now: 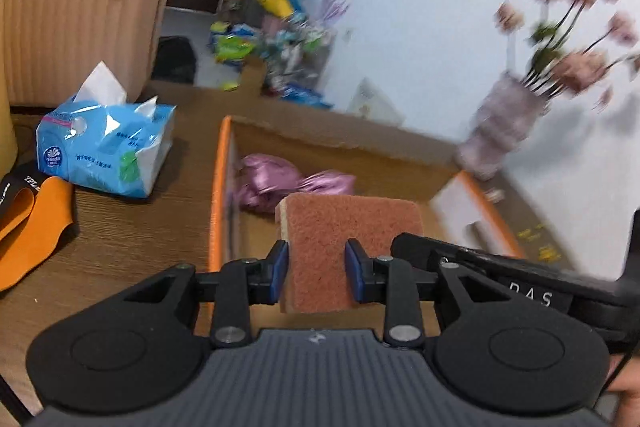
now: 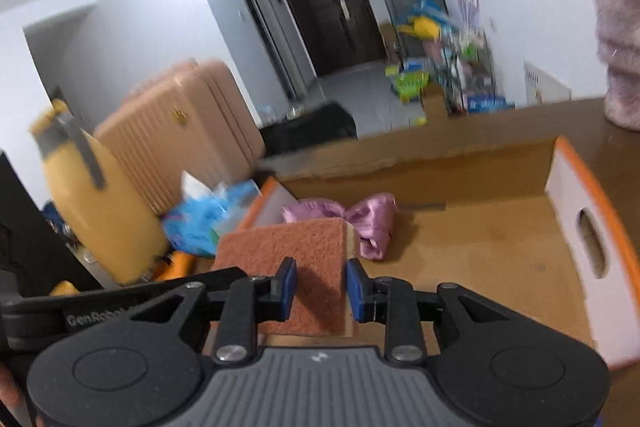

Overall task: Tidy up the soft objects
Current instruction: 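Carry the sponge with the left tool into the box and release, then reach the left tool to the white sheep plush and grasp it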

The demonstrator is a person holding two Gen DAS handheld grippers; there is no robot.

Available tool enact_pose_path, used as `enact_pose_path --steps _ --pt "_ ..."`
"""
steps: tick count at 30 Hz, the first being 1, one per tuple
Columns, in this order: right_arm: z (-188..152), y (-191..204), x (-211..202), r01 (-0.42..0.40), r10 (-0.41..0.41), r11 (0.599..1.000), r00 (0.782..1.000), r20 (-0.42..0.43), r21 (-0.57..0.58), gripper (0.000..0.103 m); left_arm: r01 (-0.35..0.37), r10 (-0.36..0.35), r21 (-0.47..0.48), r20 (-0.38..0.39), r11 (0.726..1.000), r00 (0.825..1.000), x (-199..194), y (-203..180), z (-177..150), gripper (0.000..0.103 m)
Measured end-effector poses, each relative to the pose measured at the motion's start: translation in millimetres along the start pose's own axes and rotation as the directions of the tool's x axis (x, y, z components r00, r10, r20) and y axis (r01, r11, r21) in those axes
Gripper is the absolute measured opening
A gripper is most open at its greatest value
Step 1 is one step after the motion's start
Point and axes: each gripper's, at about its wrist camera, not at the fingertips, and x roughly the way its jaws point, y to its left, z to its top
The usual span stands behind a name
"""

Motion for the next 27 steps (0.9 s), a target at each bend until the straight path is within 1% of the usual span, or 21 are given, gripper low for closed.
enact_pose_path --steps 2,3,4,5,7,9,12,14,15,16,17,18,20,21,22,24,27 --pt "-4.8 -0.6 21.0 0.028 -0.028 1.0 0.998 -0.05 -0.009 0.028 -0.03 0.031 0.024 -0.042 0.999 0.999 16.4 3.3 -4.5 0.033" --pt "-6.7 -0.5 27.1 0.028 -0.029 0.999 0.998 -0.064 -0.018 0.03 -0.037 0.039 0.033 -0.049 0.999 0.998 18.5 6.7 -8.2 0.035" --pt "-10.2 -0.8 31.5 0.032 -0.034 0.999 0.996 -0.08 -0.017 0.03 -0.04 0.041 0.055 -0.026 0.998 0.999 16.2 6.0 -10.9 0.038" --pt "-13.5 -1.4 33.9 0.02 -0.02 1.0 0.995 -0.096 -0.01 0.03 -0.043 0.045 0.066 -0.023 0.997 0.999 14.5 5.0 -11.4 0.038" --pt "-14.1 -1.7 33.5 0.007 -0.007 1.0 0.993 -0.117 0.0 0.03 -0.041 0.044 0.07 -0.047 0.997 0.998 10.2 5.2 -10.6 0.042" --pt "-13.4 0.0 28.5 0.0 -0.001 1.0 0.993 -0.121 -0.013 0.03 -0.021 0.024 0.055 -0.064 0.998 0.998 5.0 6.8 -7.8 0.044" --pt "-9.8 5.4 20.4 -0.012 0.01 1.0 0.993 -0.12 -0.009 0.03 -0.028 0.031 0.063 -0.047 0.998 0.998 -7.5 3.6 -4.7 0.045" --pt "-7.4 10.7 11.6 -0.007 0.005 1.0 0.992 -0.125 -0.018 0.031 -0.049 0.052 0.076 -0.048 0.996 0.997 -18.1 -0.9 -2.5 0.05" --pt "-6.1 13.8 7.1 0.004 -0.008 1.0 0.992 -0.127 -0.029 0.036 -0.066 0.07 0.085 -0.045 0.994 0.997 -23.9 -3.1 -0.5 0.056" --pt "-4.4 16.2 1.9 0.012 -0.017 0.999 0.992 -0.126 -0.039 0.04 -0.078 0.081 0.089 -0.026 0.993 0.996 -32.3 -5.5 1.1 0.061" --pt "-2.0 18.2 -4.7 0.016 -0.021 0.999 0.993 -0.119 -0.044 0.048 -0.082 0.083 0.093 -0.013 0.992 0.996 -39.8 -6.7 2.2 0.063" --pt "0.6 19.9 -12.9 0.016 -0.021 0.999 0.994 -0.111 -0.043 0.053 -0.087 0.087 0.099 -0.002 0.991 0.996 -48.5 -9.0 3.6 0.067" --pt "6.6 24.2 -33.3 0.012 -0.016 0.999 0.996 -0.086 -0.045 0.054 -0.09 0.088 0.114 0.025 0.989 0.996 -69.1 -15.1 6.6 0.068" --pt "9.2 27.0 -45.0 0.011 -0.015 0.999 0.998 -0.069 -0.053 0.054 -0.095 0.09 0.121 0.045 0.988 0.995 -81.2 -18.9 7.5 0.07" --pt "12.0 30.4 -58.2 0.012 -0.015 0.998 0.999 -0.049 -0.067 0.055 -0.101 0.093 0.129 0.068 0.987 0.993 -94.8 -22.9 8.6 0.074" --pt "17.1 38.0 -89.7 0.016 -0.017 0.994 1.0 -0.004 -0.107 0.062 -0.109 0.093 0.142 0.119 0.984 0.989 -121.9 -30.4 9.5 0.08" --pt "20.3 41.9 -142.6 0.036 -0.025 0.988 0.997 0.077 -0.152 0.068 -0.127 0.093 0.178 0.188 0.976 0.978 -164.5 -43.7 5.7 0.083"
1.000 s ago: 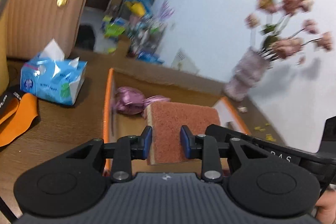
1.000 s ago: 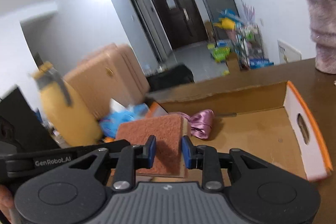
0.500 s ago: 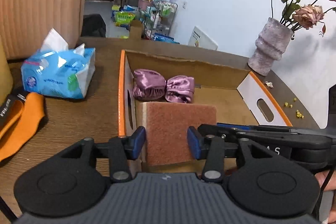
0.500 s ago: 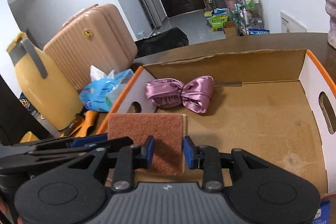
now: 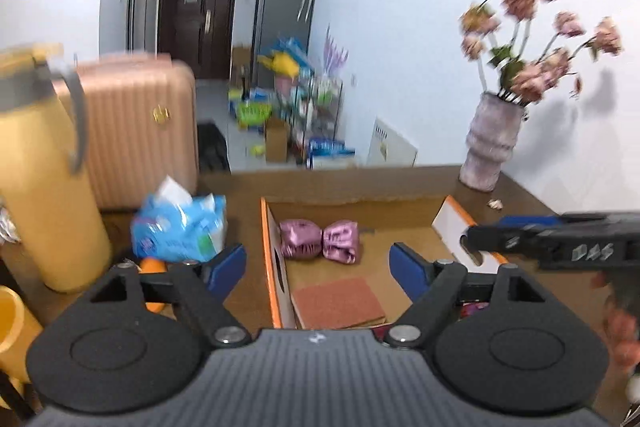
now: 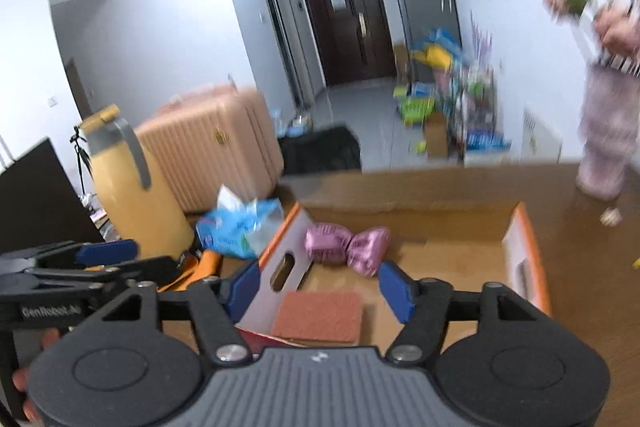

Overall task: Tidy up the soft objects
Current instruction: 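Reach the left tool to the white sheep plush and grasp it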

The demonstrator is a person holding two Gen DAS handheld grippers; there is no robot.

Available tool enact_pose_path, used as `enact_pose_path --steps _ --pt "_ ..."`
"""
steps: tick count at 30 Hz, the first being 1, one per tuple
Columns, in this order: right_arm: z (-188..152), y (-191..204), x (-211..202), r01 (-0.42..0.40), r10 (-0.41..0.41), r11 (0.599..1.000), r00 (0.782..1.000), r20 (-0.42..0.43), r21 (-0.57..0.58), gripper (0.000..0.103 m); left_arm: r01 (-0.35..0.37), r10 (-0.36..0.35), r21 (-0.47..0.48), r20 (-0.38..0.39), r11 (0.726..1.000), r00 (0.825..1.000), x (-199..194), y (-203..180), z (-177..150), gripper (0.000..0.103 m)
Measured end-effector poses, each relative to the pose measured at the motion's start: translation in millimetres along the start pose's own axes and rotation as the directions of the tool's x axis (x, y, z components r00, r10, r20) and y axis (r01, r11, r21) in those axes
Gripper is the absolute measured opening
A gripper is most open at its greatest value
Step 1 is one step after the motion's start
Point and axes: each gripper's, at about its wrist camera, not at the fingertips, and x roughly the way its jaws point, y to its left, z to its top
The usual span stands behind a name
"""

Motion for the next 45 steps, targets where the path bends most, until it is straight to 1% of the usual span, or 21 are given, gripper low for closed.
enact_pose_path --steps 1,3,6,9,10,12,14,16,18,21,23,26,29,32,36,38,39,43,45 --pt "0.4 -1.7 -16.0 0.005 -0.005 1.0 1.0 0.024 -0.008 0.069 0.0 0.0 0.006 0.02 1.0 1.0 -13.2 -2.4 -1.0 0.085" --pt "-3.7 -5.1 -48.9 0.016 -0.015 1.0 0.997 0.075 -0.019 0.075 0.002 -0.003 0.022 0.057 1.0 0.998 -35.6 -8.1 -5.8 0.087" --pt "-24.6 -9.6 -90.6 0.053 -0.046 0.998 0.989 0.137 -0.044 0.08 -0.002 -0.003 0.044 0.107 0.999 0.994 -65.3 -19.9 -25.0 0.091" --pt "-66.2 -11.7 -122.5 0.093 -0.078 0.993 0.979 0.19 -0.07 0.081 -0.01 0.0 0.071 0.152 0.997 0.988 -88.7 -33.6 -63.3 0.093" --pt "-82.4 -13.0 -131.9 0.098 -0.081 0.992 0.976 0.203 -0.075 0.081 -0.02 0.007 0.08 0.16 0.997 0.987 -96.8 -40.3 -81.6 0.093" --pt "-120.8 -11.6 -147.1 0.099 -0.079 0.992 0.969 0.234 -0.076 0.081 -0.015 0.002 0.078 0.17 0.997 0.986 -108.9 -48.5 -113.7 0.094" --pt "-160.8 -5.7 -159.2 0.102 -0.079 0.992 0.964 0.256 -0.079 0.082 0.003 -0.014 0.067 0.163 0.998 0.986 -122.5 -57.4 -148.9 0.095" --pt "-194.0 -1.3 -168.6 0.107 -0.085 0.992 0.961 0.263 -0.07 0.082 0.03 -0.036 0.042 0.138 0.999 0.99 -133.5 -65.3 -180.3 0.096" --pt "-226.8 3.8 -176.3 0.109 -0.092 0.992 0.965 0.246 -0.057 0.082 0.06 -0.061 0.008 0.108 0.998 0.992 -144.1 -68.1 -207.4 0.096" --pt "-266.4 11.6 -186.0 0.113 -0.105 0.993 0.969 0.223 -0.021 0.082 0.077 -0.075 -0.038 0.051 0.996 0.996 -156.7 -70.3 -238.8 0.096" --pt "-284.8 17.1 -189.3 0.101 -0.097 0.995 0.975 0.198 -0.009 0.082 0.079 -0.078 -0.035 0.027 0.996 0.997 -160.7 -72.8 -250.6 0.096" --pt "-297.3 24.8 -192.2 0.105 -0.1 0.994 0.978 0.183 -0.018 0.082 0.05 -0.049 -0.018 0.022 0.999 0.999 -163.2 -76.3 -256.6 0.096" --pt "-299.3 30.6 -193.8 0.101 -0.093 0.994 0.977 0.192 -0.033 0.082 0.067 -0.067 -0.02 0.035 0.998 0.997 -164.9 -77.9 -256.8 0.096" --pt "-300.0 32.4 -190.3 0.108 -0.098 0.993 0.976 0.196 -0.04 0.082 0.071 -0.071 -0.021 0.032 0.997 0.997 -158.6 -80.5 -254.4 0.096" --pt "-298.3 20.5 -177.4 0.118 -0.116 0.993 0.977 0.177 -0.001 0.082 0.087 -0.087 -0.017 0.018 0.996 0.996 -142.6 -84.0 -251.3 0.096" --pt "-297.2 10.9 -169.3 0.124 -0.127 0.992 0.978 0.168 0.024 0.081 0.106 -0.106 -0.013 0.015 0.994 0.994 -131.2 -87.4 -246.6 0.093" --pt "-295.8 6.5 -165.0 0.13 -0.134 0.991 0.978 0.162 0.033 0.08 0.122 -0.121 -0.017 0.011 0.992 0.993 -124.4 -89.1 -243.3 0.09" --pt "-281.5 -15.4 -147.4 0.139 -0.149 0.987 0.977 0.152 0.08 0.08 0.204 -0.205 -0.044 -0.017 0.978 0.979 -87.8 -99.0 -222.8 0.077" --pt "-269.5 -27.5 -139.2 0.135 -0.15 0.986 0.976 0.157 0.1 0.079 0.238 -0.24 -0.07 -0.031 0.969 0.97 -67.8 -105.1 -210.6 0.074"
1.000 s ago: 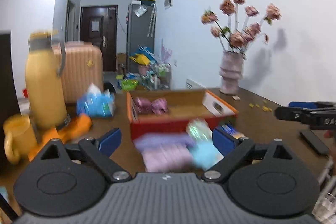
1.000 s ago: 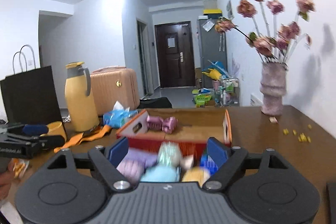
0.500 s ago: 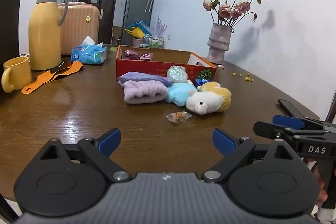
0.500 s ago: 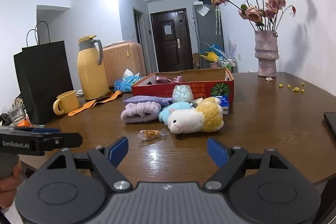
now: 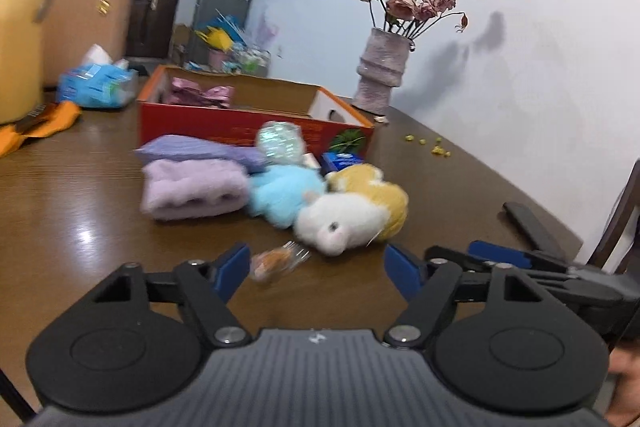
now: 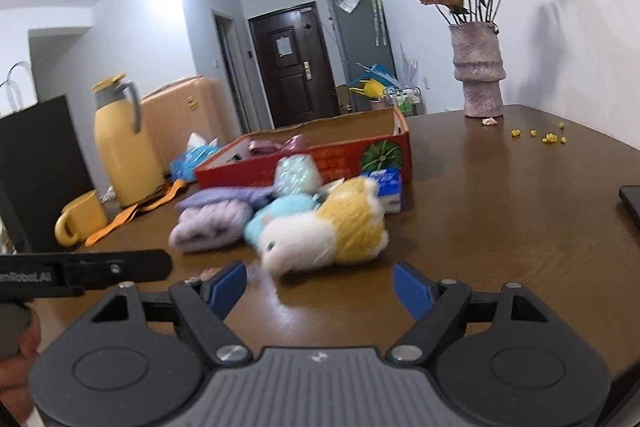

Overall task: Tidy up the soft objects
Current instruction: 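Reach the left tool to the white sheep plush and grasp it, then carry the sheep plush with the left tool into the box and release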

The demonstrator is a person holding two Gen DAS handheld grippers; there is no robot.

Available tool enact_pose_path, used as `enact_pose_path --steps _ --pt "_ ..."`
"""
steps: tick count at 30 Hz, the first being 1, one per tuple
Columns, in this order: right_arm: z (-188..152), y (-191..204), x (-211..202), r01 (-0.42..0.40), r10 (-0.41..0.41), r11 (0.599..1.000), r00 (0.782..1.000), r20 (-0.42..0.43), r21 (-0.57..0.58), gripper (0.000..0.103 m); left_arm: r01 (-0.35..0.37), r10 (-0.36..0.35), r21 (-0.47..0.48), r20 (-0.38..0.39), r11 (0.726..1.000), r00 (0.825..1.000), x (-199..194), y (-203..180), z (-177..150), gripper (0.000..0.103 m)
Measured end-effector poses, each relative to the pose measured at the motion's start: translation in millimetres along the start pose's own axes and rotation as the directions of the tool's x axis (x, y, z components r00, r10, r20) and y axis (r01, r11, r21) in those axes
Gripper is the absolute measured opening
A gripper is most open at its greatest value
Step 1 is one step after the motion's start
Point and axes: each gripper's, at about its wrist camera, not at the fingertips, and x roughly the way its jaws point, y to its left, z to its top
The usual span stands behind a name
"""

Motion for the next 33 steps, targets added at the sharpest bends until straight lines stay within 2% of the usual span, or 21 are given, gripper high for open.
enact_pose_path --steps 5,9,12,14,19,33 --pt "27.8 -23.0 38.9 -0.009 0.009 0.999 1.0 0.006 0.053 0.07 0.041 -0.048 -0.104 -0.063 0.994 0.997 58.6 3.7 24.4 0.073" --pt "41.0 -39.5 73.6 -0.031 0.033 0.992 0.999 -0.02 0.121 0.062 0.038 -0.067 -0.185 -0.15 0.982 0.986 96.5 13.2 29.2 0.068" --pt "41.6 -44.7 93.9 -0.049 0.058 0.987 0.997 -0.053 0.15 0.051 0.057 -0.107 -0.25 -0.19 0.967 0.976 112.3 23.7 25.9 0.053" --pt "38.3 -46.7 102.3 -0.062 0.074 0.985 0.995 -0.071 0.161 0.046 0.072 -0.132 -0.291 -0.19 0.954 0.973 115.6 29.1 24.9 0.051" --pt "37.2 -46.3 96.0 -0.066 0.079 0.984 0.994 -0.072 0.165 0.042 0.068 -0.121 -0.266 -0.189 0.962 0.974 107.2 19.9 25.0 0.047" --pt "14.0 -33.3 -13.8 -0.067 0.063 0.984 0.998 0.032 0.167 0.042 0.137 -0.156 -0.152 -0.122 0.979 0.98 23.9 -33.9 -0.8 0.047"
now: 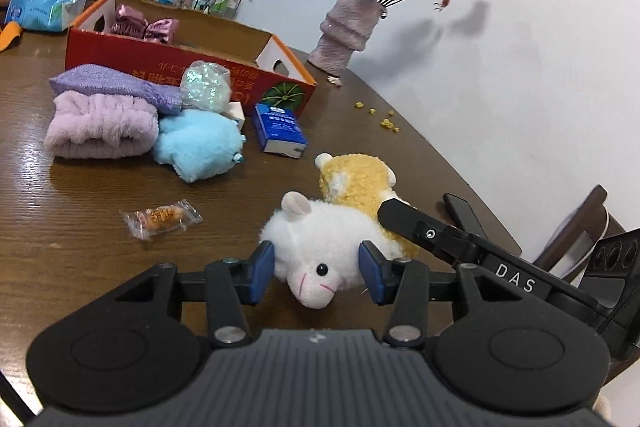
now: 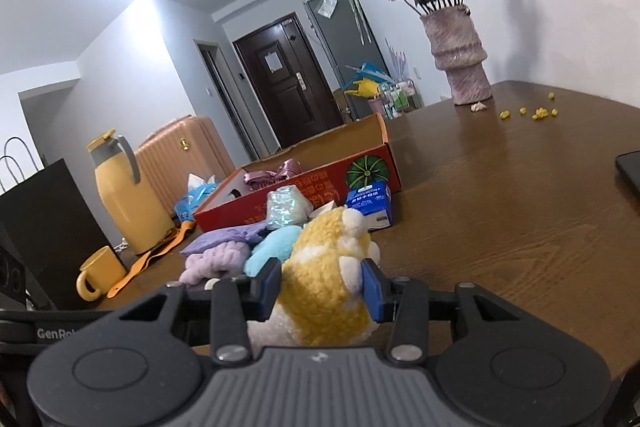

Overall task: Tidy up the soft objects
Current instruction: 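Carry the sheep plush with the left tool into the box and release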

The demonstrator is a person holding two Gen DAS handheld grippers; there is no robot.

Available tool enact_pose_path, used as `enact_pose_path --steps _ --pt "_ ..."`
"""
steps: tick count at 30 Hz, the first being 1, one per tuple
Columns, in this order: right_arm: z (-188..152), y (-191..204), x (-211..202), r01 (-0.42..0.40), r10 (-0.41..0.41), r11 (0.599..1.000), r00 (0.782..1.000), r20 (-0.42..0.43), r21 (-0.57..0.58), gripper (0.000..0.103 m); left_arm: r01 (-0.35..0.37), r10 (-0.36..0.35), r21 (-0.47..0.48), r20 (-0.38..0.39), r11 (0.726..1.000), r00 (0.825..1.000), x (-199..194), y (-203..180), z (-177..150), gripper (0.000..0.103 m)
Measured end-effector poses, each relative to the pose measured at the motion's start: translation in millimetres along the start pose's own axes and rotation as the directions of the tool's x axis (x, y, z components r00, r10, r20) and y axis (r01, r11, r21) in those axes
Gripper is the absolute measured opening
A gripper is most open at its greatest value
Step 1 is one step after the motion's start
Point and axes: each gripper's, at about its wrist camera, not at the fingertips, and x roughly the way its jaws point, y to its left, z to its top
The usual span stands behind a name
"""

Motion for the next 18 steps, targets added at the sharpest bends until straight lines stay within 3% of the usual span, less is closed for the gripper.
enact_pose_path --steps 5,8,12,18 --pt "5.2 8.6 -10.6 -0.003 0.004 1.0 0.999 0.037 -0.025 0.042 0.006 -0.007 0.021 0.039 1.0 0.999 -12.5 -7.0 3.3 0.047" --pt "22.4 13.6 -4.0 -0.003 0.006 0.999 0.998 0.059 -0.047 0.042 0.005 -0.009 0.05 0.063 0.999 0.998 -11.1 -9.9 23.8 0.047" --pt "63.1 19.6 22.8 -0.013 0.02 0.997 0.995 0.1 -0.075 0.042 0.002 -0.012 0.084 0.115 0.996 0.993 1.7 -7.6 71.2 0.047" --pt "132.2 21.6 101.7 -0.007 0.019 0.992 0.996 0.087 -0.128 0.042 -0.01 0.003 0.07 0.109 0.998 0.994 53.2 16.8 158.3 0.047"
